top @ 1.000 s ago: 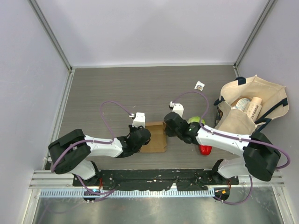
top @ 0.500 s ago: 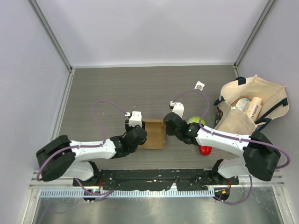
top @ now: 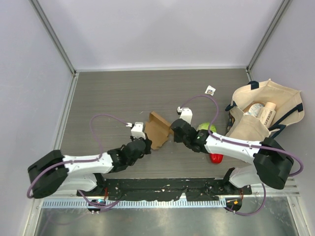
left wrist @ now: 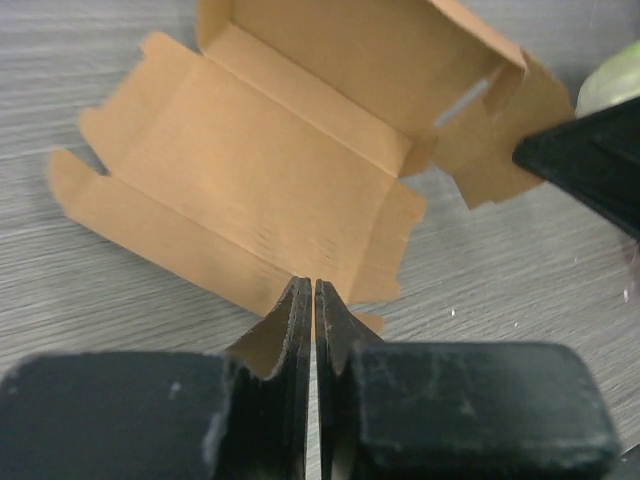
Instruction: Fold the paper box
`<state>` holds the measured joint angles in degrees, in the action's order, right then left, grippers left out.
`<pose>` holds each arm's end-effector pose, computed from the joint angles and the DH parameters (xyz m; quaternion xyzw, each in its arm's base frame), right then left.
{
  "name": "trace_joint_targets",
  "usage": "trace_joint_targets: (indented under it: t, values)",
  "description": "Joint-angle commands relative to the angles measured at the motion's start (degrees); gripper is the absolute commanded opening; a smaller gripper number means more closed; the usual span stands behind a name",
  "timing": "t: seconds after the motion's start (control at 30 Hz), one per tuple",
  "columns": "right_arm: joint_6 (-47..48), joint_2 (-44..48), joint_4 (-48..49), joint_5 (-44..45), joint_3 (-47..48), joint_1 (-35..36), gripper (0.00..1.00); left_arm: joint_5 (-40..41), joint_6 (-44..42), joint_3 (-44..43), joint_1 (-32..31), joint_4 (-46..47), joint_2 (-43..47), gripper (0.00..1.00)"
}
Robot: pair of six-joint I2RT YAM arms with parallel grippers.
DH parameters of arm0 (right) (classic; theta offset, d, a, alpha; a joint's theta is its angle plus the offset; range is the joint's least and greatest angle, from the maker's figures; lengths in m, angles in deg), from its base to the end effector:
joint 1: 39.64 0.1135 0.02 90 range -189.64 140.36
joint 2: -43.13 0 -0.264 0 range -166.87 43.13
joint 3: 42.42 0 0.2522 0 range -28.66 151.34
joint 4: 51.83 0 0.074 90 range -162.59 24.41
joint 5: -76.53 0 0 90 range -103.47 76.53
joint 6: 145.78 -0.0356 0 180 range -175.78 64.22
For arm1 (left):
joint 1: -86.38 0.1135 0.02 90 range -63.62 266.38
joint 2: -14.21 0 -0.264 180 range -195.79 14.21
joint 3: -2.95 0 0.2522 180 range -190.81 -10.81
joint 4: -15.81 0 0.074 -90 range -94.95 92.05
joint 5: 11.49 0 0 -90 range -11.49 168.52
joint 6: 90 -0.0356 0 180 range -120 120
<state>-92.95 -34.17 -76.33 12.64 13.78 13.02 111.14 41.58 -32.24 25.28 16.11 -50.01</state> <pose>0.1771 0.2063 0.2045 -0.0370 0.9052 0.1118 0.4083 0.1216 -0.1806 0.1789 -0.0011 0.8381 -0.2309 0.4943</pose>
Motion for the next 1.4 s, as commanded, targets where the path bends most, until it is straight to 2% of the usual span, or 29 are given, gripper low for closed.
trace_joint_targets:
  t: [0.0, 0.17, 0.43, 0.6, 0.73, 1.0, 1.1, 1.13, 1.23, 1.27, 1.37]
  values:
    - [0.3, -0.7, 2.4, 2.3, 1.8, 0.4, 0.00, -7.2, -0.8, -3.3, -0.2, 11.6, -11.0, 0.06]
    - [0.5, -0.9, 2.1, 2.5, 1.5, 0.5, 0.00, -6.5, -2.3, -8.6, -0.1, 14.0, -19.1, 0.04]
    - [-0.5, -1.2, 2.2, 2.2, 1.5, 0.5, 0.01, -7.5, 0.0, -9.2, 1.7, 16.2, -26.8, 0.02]
    - [-4.0, -2.5, 0.0, 2.1, 3.4, 0.5, 0.01, -9.2, 2.1, -7.6, 1.9, 22.0, -31.6, 0.01]
    - [-10.4, -4.0, -3.4, 2.6, 5.2, 0.5, 0.01, -10.5, 4.1, -7.2, 2.0, 25.3, -35.0, 0.00]
    - [-21.9, -5.4, -3.3, 0.4, 5.6, 0.6, 0.11, -10.1, 6.7, -6.3, 2.0, 27.2, -37.0, 0.00]
    - [-21.4, -5.0, -0.2, -0.3, 4.5, 0.5, 0.17, -9.9, 7.1, -5.6, 2.0, 27.8, -37.1, 0.00]
    - [-20.9, -4.8, 0.5, -0.4, 4.3, 0.6, 0.22, -9.8, 7.2, -5.3, 2.0, 27.9, -37.1, 0.00]
    - [-17.2, -3.5, 6.7, -1.0, 1.7, 0.5, 0.29, -9.8, 7.2, -5.1, 2.0, 27.9, -37.4, 0.00]
    - [-16.5, -2.8, 10.1, -1.6, 0.1, 0.2, 0.34, -9.8, 7.3, -5.1, 2.0, 28.0, -37.5, 0.00]
    - [-14.8, -2.3, 12.7, -2.7, -0.6, -1.0, 0.36, -10.1, 7.5, -5.1, 1.9, 28.3, -38.2, 0.00]
